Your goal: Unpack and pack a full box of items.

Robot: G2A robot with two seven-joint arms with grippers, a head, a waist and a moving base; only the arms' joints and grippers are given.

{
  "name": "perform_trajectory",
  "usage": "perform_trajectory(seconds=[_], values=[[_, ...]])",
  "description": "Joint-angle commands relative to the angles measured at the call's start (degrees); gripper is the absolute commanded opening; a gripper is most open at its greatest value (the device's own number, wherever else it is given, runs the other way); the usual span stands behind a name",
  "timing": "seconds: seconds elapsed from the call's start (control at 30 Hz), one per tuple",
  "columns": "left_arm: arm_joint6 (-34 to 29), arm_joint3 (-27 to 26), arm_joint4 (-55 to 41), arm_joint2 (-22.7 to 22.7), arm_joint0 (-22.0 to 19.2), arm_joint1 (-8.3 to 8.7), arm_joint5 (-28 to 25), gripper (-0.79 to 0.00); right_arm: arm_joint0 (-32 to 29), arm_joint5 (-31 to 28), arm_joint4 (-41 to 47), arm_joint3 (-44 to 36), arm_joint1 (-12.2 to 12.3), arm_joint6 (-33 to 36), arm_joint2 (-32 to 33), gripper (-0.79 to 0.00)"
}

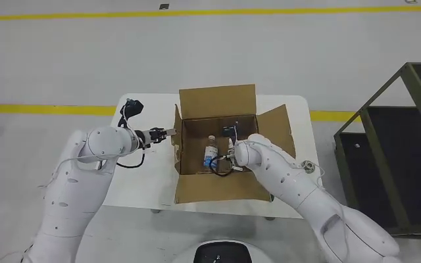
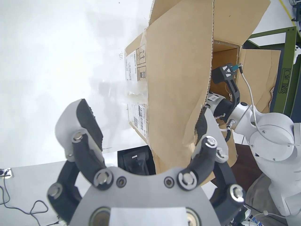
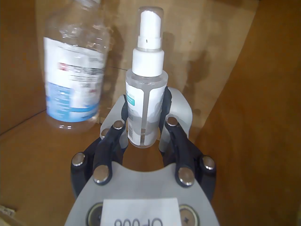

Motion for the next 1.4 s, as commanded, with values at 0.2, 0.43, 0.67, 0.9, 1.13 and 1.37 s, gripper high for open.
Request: perform_trajectory(seconds=[0.2, 0.43, 0.67, 0.9, 1.13, 1.37], values=[[0.1, -0.3, -0.1, 0.1, 0.1, 0.21, -0.2, 0.0, 0.6, -2.6, 1.7, 2.4, -1.6, -1.4, 0.9, -0.785], [0.8, -0.5, -0.3, 0.1, 0.1, 0.35, 0.1, 0.0, 0.7, -6.5, 3.6, 3.0, -3.1, -2.6, 0.9, -0.785], [1.1, -1.3, -0.5, -0.6, 0.7, 0.61, 1.0, 0.0, 0.9, -8.5, 7.0, 7.2, -6.0, -2.7, -0.2, -0.785], [1.4, -2.0, -0.6, -0.7, 1.0, 0.8, 1.2, 0.0, 2.3, -10.5, 9.3, 12.2, -8.4, -4.3, -0.4, 0.0], [1.6, -2.3, -1.1, -0.4, 1.0, 0.88, 1.2, 0.0, 3.7, -13.5, 11.2, 14.3, -8.9, -5.7, 1.8, 0.0], [2.9, -3.1, -2.1, -0.8, 1.1, 0.97, 1.3, 0.0, 4.4, -19.9, 13.5, 7.5, -5.8, -7.1, 9.5, 0.0]])
